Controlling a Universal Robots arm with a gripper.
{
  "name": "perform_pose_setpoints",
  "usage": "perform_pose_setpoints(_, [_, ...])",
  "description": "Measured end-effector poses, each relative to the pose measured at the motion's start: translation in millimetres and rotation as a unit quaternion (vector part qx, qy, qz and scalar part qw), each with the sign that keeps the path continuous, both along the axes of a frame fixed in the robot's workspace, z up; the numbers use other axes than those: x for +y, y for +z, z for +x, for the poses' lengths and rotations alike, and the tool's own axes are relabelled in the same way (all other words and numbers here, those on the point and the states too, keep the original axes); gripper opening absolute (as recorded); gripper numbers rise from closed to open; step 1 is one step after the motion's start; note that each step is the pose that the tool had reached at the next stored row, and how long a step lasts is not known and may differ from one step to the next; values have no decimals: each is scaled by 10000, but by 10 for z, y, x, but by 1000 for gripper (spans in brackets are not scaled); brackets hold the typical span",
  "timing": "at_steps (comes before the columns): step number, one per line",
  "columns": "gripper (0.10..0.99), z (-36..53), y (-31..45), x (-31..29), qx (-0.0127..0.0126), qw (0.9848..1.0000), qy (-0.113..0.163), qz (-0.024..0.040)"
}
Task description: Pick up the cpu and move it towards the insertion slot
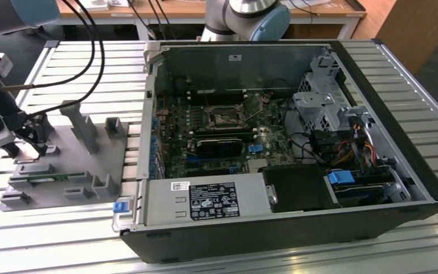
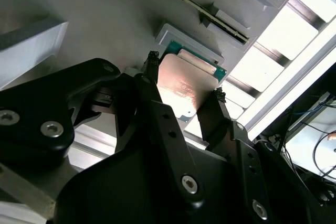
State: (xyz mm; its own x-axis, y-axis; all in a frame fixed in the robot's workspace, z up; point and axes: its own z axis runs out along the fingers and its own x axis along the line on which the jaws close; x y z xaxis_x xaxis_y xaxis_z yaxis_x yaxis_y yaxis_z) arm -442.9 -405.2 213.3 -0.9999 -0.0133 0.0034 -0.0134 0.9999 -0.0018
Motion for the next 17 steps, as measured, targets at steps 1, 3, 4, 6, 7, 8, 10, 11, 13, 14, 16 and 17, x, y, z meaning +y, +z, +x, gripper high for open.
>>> perform_pose_setpoints(1, [545, 0, 4, 0, 0, 10000, 0, -3])
perform_pose_setpoints(3, [545, 0, 11, 0, 0, 10000, 0, -8])
perform_pose_setpoints(4, [545, 0, 15, 0, 0, 10000, 0, -11])
perform_pose_setpoints(6, [545, 0, 25, 0, 0, 10000, 0, -17])
perform_pose_setpoints(7, [545, 0, 30, 0, 0, 10000, 0, -19])
perform_pose_setpoints(8, [545, 0, 35, 0, 0, 10000, 0, -20])
perform_pose_setpoints(10, [545, 0, 45, 0, 0, 10000, 0, -25])
perform_pose_setpoints(11, [545, 0, 50, 0, 0, 10000, 0, -27])
perform_pose_setpoints(13, [545, 0, 61, 0, 0, 10000, 0, -31])
perform_pose_setpoints(14, [545, 0, 66, 0, 0, 10000, 0, -33])
perform_pose_setpoints(16, [545, 0, 76, 0, 0, 10000, 0, -37])
perform_pose_setpoints(17, [545, 0, 80, 0, 0, 10000, 0, -39])
